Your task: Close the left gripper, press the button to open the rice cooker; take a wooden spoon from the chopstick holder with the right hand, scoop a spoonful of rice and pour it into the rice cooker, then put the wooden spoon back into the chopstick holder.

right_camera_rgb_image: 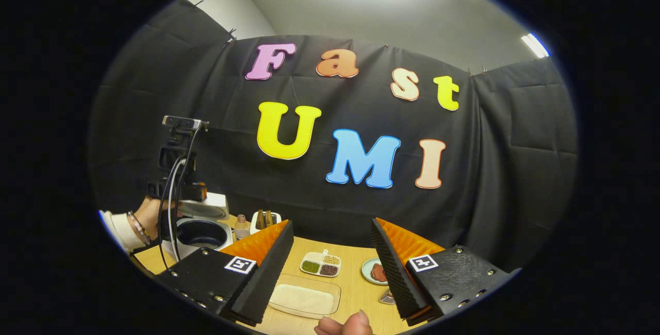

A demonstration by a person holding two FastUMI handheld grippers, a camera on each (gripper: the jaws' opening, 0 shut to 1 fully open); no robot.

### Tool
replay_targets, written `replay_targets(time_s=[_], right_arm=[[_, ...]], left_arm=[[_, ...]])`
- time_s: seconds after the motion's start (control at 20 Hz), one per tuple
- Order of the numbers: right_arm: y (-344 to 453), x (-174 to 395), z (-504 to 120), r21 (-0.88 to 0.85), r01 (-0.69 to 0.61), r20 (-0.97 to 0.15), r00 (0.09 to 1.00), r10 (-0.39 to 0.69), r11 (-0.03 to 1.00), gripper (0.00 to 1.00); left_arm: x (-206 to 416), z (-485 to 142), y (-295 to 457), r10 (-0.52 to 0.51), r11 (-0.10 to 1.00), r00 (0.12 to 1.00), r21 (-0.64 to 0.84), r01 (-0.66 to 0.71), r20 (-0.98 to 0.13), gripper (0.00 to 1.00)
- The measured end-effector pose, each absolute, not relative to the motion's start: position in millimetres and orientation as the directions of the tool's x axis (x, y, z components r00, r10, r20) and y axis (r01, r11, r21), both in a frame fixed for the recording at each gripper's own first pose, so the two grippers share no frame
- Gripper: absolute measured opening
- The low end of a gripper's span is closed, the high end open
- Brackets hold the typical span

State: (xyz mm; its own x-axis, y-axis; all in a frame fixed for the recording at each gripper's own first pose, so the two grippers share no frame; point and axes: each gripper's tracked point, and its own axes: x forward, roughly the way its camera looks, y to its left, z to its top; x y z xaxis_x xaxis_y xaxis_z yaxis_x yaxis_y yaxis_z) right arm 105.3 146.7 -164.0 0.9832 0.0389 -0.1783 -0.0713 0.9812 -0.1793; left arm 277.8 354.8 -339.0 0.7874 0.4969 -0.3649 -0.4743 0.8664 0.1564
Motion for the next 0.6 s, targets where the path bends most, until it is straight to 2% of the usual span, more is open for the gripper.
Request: replay_targets(time_s=[0.3, 0.6], right_arm=[[149.4, 99.8, -172.1, -0.163, -0.079, -0.202, 0.978, 0.045, 0.983, 0.92], [145.0, 91.5, -178.9, -0.144, -0.075, -0.222, 0.974, 0.042, 0.987, 0.92]], left_arm=[[214.9, -428.9, 334.3, 0.5, 0.855, 0.715, 0.147, -0.497, -0.489, 0.92], [199.2, -478.3, 328.0, 0.497, 0.854, 0.665, 0.178, -0.489, -0.557, 0.93]])
